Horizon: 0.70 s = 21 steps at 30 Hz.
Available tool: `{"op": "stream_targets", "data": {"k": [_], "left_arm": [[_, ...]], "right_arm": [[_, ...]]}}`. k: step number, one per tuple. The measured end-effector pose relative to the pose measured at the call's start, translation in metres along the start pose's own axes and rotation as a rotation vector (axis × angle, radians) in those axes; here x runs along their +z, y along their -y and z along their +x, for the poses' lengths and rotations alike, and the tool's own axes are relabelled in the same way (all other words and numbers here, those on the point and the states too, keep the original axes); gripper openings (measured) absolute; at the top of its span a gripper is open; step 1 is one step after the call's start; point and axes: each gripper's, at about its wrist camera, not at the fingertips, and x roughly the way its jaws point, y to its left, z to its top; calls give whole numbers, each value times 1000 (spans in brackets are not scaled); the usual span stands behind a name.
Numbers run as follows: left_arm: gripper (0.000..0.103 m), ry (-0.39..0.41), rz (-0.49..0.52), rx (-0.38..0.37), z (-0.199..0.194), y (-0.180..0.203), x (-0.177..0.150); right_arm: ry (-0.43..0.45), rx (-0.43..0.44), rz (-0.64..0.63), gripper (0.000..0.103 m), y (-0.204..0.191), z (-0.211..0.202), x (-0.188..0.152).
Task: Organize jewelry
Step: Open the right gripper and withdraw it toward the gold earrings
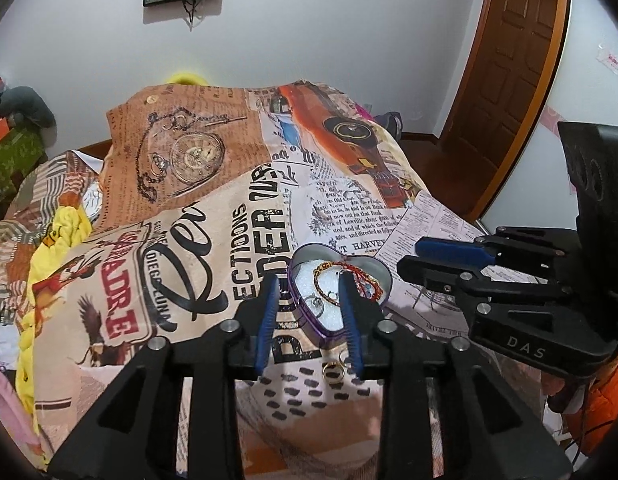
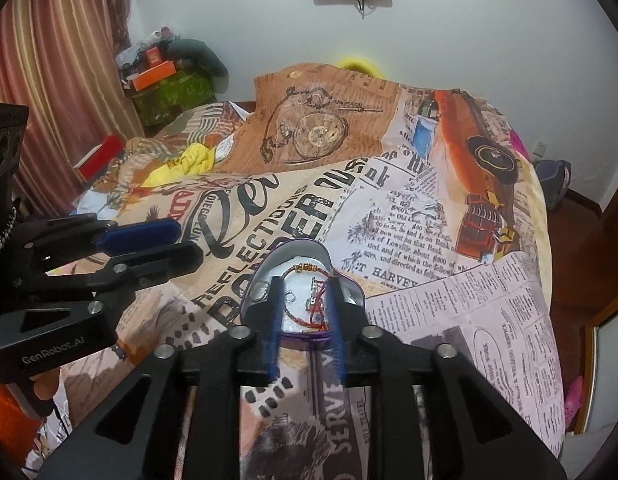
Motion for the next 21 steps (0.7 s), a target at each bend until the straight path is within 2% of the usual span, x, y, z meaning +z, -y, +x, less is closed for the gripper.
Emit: {"op": "stream_targets", "data": {"k": [2, 3, 9, 21], "left_arm": [[34, -2, -1, 5, -4, -1, -3], [34, -5, -1, 9, -6, -2, -5], [34, -44, -15, 24, -9, -9, -20], [34, -149, -51, 4, 11, -19, -58]], "right_arm": [[14, -7, 1, 35, -2, -5, -3], [19, -10, 1, 35, -2, -7, -4], [5, -14, 4, 36, -7, -8, -12], [-139, 8, -49, 36, -26, 30, -44]]}}
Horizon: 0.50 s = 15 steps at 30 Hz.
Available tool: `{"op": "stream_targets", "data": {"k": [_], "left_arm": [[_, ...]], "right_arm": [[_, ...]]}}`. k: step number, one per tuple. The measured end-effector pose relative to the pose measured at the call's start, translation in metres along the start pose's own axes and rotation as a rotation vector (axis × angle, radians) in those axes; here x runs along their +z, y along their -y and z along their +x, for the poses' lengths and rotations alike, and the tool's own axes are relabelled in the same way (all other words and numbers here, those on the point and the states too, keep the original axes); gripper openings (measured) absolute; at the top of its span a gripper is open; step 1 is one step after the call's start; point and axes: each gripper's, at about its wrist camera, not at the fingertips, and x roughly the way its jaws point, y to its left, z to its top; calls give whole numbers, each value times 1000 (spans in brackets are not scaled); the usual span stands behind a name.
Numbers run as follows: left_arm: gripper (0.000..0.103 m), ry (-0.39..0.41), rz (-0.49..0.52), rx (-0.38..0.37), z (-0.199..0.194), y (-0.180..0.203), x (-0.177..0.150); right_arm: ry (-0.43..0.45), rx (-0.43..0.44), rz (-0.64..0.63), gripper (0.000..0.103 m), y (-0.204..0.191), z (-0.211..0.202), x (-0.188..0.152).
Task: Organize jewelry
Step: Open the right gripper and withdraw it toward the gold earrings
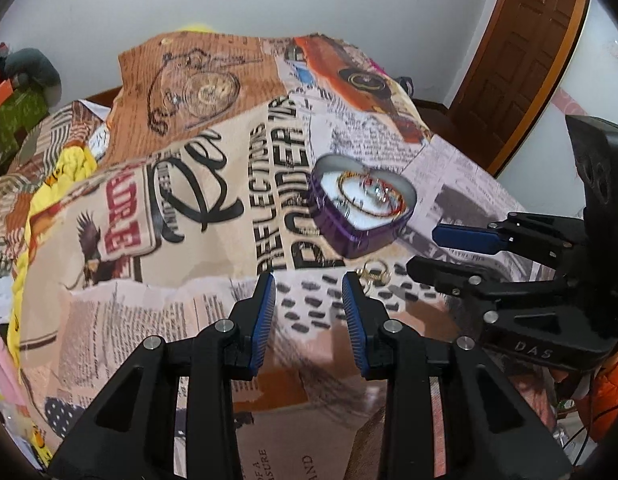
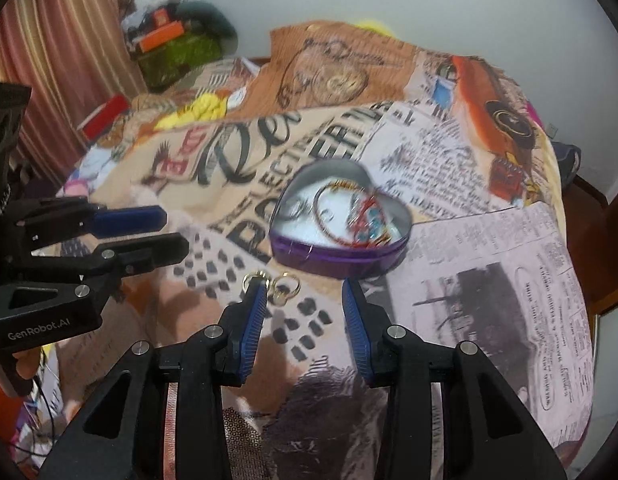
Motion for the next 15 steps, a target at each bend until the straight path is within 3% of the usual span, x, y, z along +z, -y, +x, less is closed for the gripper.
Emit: {"op": "stream_targets", "data": {"k": [11, 15], "left_arm": [[34, -51, 15, -33, 20, 0, -9], [34, -62, 20, -55, 26, 3, -8]], "right_arm": [[-85, 21, -46, 35, -3, 27, 0], [-78, 16, -80, 21, -8, 28, -2]]}}
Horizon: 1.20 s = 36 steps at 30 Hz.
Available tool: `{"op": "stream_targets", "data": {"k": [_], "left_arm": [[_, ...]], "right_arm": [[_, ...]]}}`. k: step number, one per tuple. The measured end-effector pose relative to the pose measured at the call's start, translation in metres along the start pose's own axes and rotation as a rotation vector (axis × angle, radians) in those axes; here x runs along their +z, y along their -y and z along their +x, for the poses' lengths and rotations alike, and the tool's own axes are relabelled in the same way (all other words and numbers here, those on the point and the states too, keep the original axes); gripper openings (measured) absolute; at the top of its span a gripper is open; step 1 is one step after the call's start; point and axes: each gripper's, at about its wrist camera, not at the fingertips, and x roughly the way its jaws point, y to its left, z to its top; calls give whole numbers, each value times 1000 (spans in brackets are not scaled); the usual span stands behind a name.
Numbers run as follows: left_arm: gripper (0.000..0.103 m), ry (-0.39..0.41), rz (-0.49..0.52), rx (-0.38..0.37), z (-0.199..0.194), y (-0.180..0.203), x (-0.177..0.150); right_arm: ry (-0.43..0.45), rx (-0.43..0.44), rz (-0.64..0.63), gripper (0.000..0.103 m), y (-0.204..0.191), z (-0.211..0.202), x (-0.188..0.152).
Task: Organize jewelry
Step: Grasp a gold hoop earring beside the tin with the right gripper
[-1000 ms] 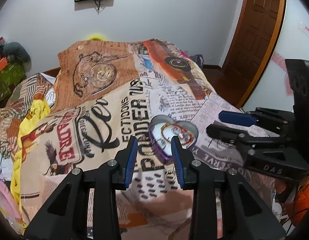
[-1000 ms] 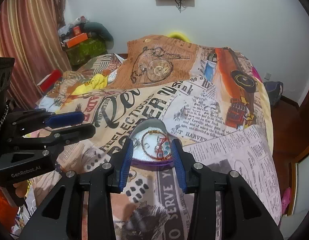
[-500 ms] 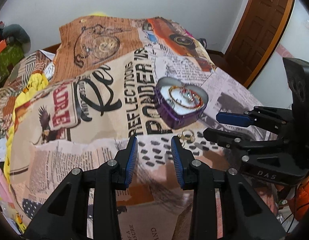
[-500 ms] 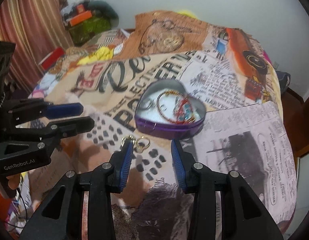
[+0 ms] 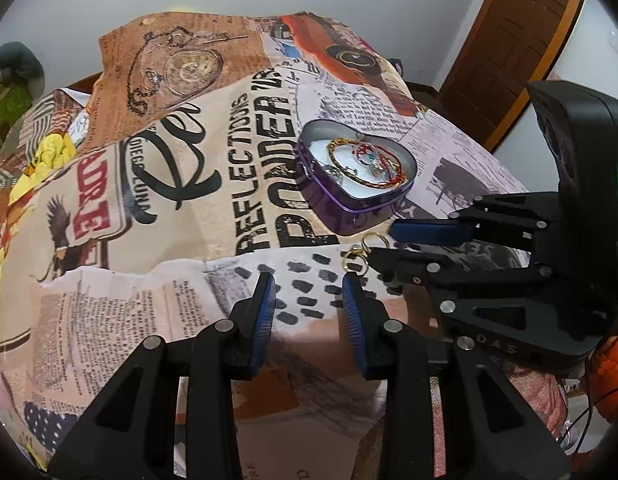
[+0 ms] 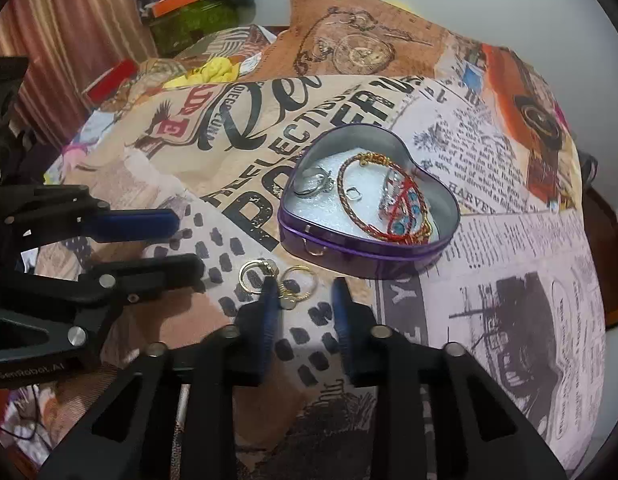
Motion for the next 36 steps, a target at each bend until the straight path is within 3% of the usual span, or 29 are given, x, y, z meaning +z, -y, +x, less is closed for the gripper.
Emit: {"op": "stream_targets", "data": {"k": [5, 17, 19, 22, 25, 27, 36], "left_arm": [[34, -17, 24, -15, 7, 9, 1], [33, -30, 66, -13, 26, 28, 10], [31, -21, 69, 7, 29, 30, 11], [18, -15, 76, 28, 32, 31, 12], [17, -8, 75, 33, 31, 31, 12], [4, -3, 76, 32, 28, 32, 12], [1, 30, 60, 42, 13, 30, 15]], "right_arm": [[13, -6, -32, 10, -6, 0, 0], [90, 32, 63, 10, 12, -22, -7], [100, 35, 79, 10, 16, -25, -9], [110, 44, 99, 10, 20, -28, -10], [123, 43, 110, 11, 24, -31, -10], [134, 42, 116, 10, 26, -34, -10], [186, 29, 129, 11, 29, -52, -9]]}}
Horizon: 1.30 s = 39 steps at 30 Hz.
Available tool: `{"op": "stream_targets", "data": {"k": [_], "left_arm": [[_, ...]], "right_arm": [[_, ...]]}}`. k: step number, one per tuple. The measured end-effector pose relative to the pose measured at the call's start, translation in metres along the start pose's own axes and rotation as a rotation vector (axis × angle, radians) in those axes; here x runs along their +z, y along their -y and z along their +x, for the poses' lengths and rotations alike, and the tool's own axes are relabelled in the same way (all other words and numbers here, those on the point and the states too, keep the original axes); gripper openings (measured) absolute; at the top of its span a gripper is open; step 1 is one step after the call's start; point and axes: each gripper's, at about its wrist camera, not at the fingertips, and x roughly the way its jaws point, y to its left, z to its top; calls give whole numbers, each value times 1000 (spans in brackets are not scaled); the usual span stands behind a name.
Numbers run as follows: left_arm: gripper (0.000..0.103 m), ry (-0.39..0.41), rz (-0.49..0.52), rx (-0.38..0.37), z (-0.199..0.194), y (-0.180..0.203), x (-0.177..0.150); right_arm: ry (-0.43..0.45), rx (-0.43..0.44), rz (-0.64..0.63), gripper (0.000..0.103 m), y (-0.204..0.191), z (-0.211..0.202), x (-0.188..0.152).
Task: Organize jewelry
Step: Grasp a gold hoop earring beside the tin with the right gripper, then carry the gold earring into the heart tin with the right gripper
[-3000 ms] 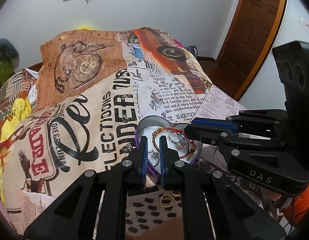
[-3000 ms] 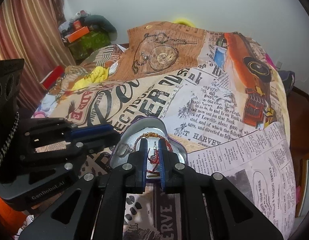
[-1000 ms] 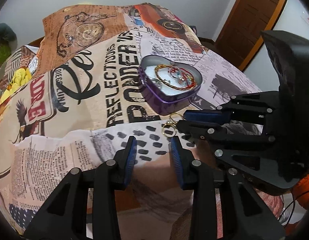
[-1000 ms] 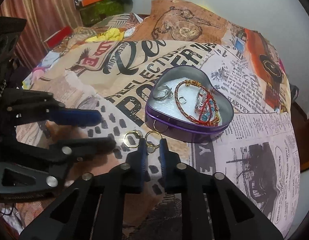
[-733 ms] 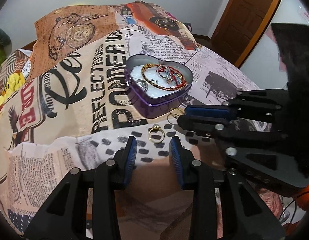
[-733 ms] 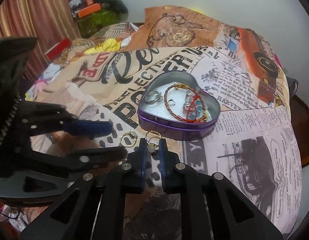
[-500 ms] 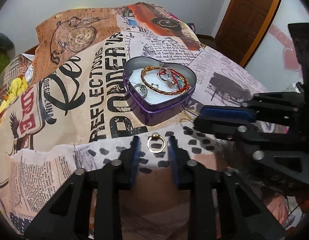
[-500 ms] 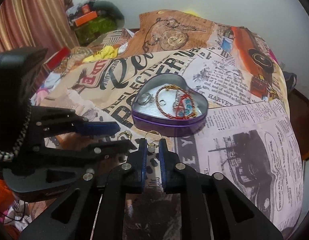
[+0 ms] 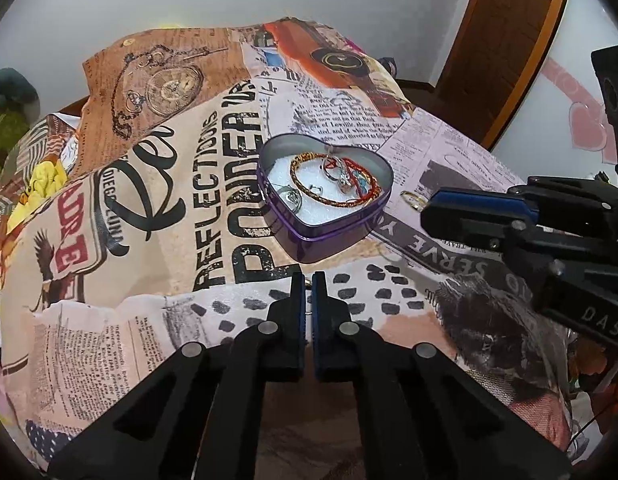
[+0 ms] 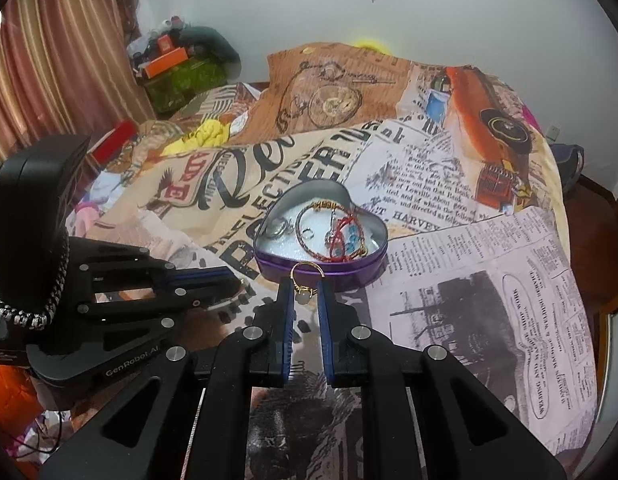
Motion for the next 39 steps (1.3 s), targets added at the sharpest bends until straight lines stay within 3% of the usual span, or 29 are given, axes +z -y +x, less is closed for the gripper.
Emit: {"op": "stream_targets", "data": {"k": [5, 7, 9, 10, 15, 18, 28, 39], "left_arm": [[1, -6, 7, -12, -6, -1, 0], [11, -30, -3, -23, -3, -2, 1], [28, -51, -16, -27, 3, -4, 0], [28, -56, -21, -25, 6, -4, -1], [27, -69, -11, -21, 18, -1, -2], [16, -61, -1, -3, 21, 0, -1], [16, -14, 10, 12, 7, 1, -2], [16, 93, 6, -7, -25, -2, 22]], "right_arm": [[12, -5, 2, 11, 1, -6, 0], [13, -7, 4, 11, 2, -6, 0], [11, -7, 7, 11, 3, -5, 0], [11, -6, 8, 11, 4, -5, 0], [9, -6, 13, 11, 6, -4, -1], [8, -6, 18, 11, 7, -2, 0], [27, -13, 26, 11, 9, -6, 3], [72, -14, 31, 11, 10, -13, 17]]}}
